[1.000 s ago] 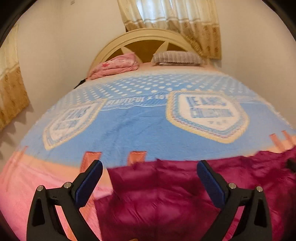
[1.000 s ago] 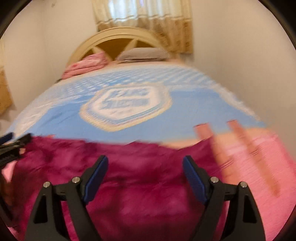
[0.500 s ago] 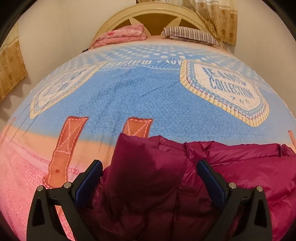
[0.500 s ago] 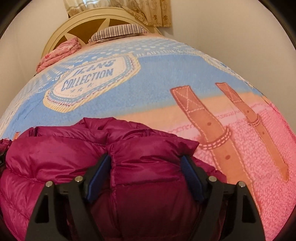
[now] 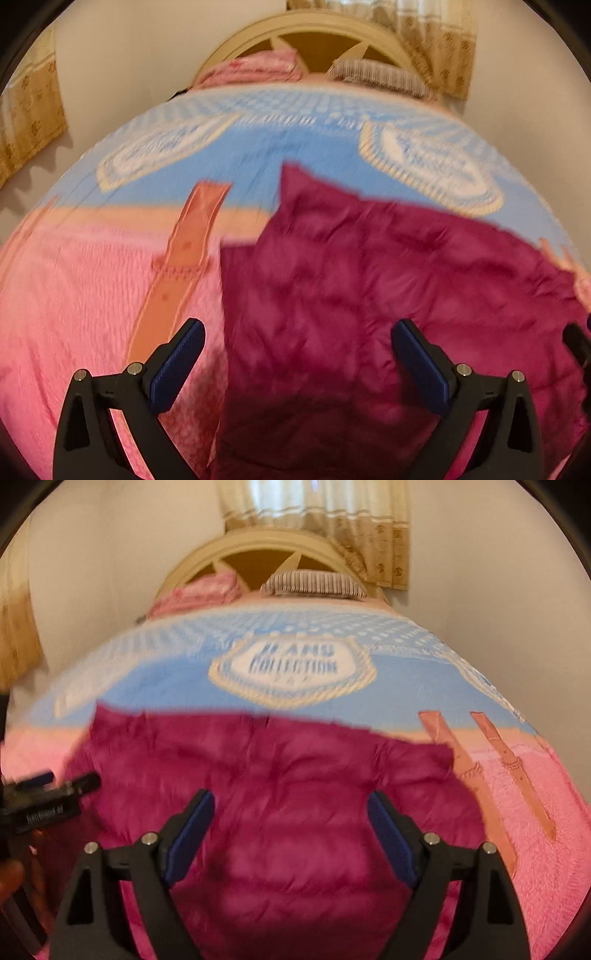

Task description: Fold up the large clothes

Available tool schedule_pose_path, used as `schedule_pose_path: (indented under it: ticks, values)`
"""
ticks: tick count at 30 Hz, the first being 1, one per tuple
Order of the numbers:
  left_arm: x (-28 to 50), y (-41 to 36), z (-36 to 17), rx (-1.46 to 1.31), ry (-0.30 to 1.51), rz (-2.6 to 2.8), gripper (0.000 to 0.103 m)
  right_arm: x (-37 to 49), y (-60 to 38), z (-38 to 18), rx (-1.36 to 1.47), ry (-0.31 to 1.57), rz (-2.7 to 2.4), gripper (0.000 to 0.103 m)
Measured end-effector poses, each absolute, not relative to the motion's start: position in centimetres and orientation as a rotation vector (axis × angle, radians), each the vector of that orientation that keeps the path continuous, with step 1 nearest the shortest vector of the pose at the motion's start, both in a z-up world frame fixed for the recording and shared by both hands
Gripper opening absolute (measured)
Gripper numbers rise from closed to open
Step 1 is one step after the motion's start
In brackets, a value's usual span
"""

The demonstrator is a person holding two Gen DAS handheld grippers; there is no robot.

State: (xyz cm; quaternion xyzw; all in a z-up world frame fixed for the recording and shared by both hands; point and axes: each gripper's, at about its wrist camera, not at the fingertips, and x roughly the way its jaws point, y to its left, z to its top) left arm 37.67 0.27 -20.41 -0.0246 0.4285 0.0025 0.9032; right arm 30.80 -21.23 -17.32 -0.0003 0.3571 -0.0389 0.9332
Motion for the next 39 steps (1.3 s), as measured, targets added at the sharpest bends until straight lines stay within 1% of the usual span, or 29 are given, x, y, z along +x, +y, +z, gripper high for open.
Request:
schedule_pose_path:
  ticks: [3, 8, 11, 14, 16, 19, 21, 23, 28, 30, 32, 33, 34, 35, 39]
  values:
    - [37.4, 0.7, -21.8, -0.084, 0.892, 0.0, 0.102, 31.4, -20.3, -20.6, -0.049, 0.812, -0.103, 0.087]
    - [37.5, 0.3, -22.3, -0.076, 0.889, -0.004, 0.102, 31.9, -20.1, -22.1, -0.082, 0.821, -0.116, 0.091]
    - [37.2, 0.8, -22.2, -0.098, 0.921, -0.01, 0.102, 32.1, -20.5, -22.3, -0.068, 0.836, -0.11, 0.091]
    - [34.2, 2.1, -20.4, -0.145, 0.877, -0.016, 0.102, 31.3, -20.7, -21.2, -0.054, 0.836, -0.098, 0.09]
    - [31.9, 3.0, -19.5, -0.173, 0.84, -0.014, 0.102, 29.6, -20.7, -19.9, -0.017, 0.802, -0.106, 0.09]
    - [30.0, 4.1, -20.5, -0.229, 0.877, -0.023, 0.102, 25.7, -19.6, -18.1, -0.027, 0.736, -0.098, 0.091]
    - [29.5, 4.0, -21.7, -0.219, 0.901, -0.015, 0.102, 24.1, -18.8, -18.4, -0.046, 0.736, -0.091, 0.094]
    - [29.2, 3.9, -22.7, -0.23, 0.909, -0.013, 0.102, 23.3, -17.6, -19.9, -0.105, 0.762, -0.096, 0.094]
    - [29.2, 2.9, -23.0, -0.174, 0.914, -0.02, 0.102, 23.9, -17.4, -22.0, -0.151, 0.784, -0.115, 0.095]
    - [29.3, 3.0, -23.1, -0.171, 0.925, -0.033, 0.102, 24.5, -17.2, -22.7, -0.189, 0.783, -0.127, 0.098]
    - [29.3, 3.0, -23.2, -0.185, 0.926, -0.051, 0.102, 24.3, -17.9, -22.8, -0.154, 0.784, -0.122, 0.099]
    - [29.2, 3.1, -23.2, -0.194, 0.924, -0.063, 0.1, 24.3, -18.1, -22.9, -0.138, 0.786, -0.118, 0.1]
    - [29.0, 3.1, -23.3, -0.209, 0.923, -0.09, 0.09, 24.0, -18.3, -22.9, -0.133, 0.786, -0.115, 0.1]
    - [28.9, 3.1, -23.4, -0.23, 0.925, -0.117, 0.087, 24.0, -18.3, -22.9, -0.134, 0.783, -0.115, 0.1]
    - [28.5, 3.8, -23.4, -0.252, 0.902, -0.134, 0.082, 23.8, -17.9, -23.1, -0.147, 0.765, -0.128, 0.1]
